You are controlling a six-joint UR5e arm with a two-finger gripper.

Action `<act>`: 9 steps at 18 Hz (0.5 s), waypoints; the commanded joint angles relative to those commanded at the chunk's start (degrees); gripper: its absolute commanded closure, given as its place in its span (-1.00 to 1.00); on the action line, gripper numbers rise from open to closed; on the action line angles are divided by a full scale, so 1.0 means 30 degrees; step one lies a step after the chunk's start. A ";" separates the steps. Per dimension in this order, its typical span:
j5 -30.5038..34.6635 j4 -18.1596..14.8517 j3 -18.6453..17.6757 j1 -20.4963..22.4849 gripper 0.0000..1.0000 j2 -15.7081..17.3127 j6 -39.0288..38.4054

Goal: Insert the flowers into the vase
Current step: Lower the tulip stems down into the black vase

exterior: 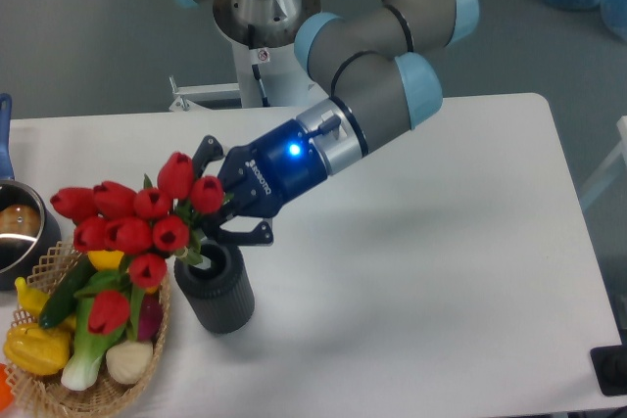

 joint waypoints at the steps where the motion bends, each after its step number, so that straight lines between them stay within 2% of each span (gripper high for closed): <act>1: 0.0118 0.0000 -0.0029 -0.0058 1.00 -0.0089 0.0118; 9: 0.0470 0.0117 -0.1112 -0.0030 1.00 -0.0090 0.1377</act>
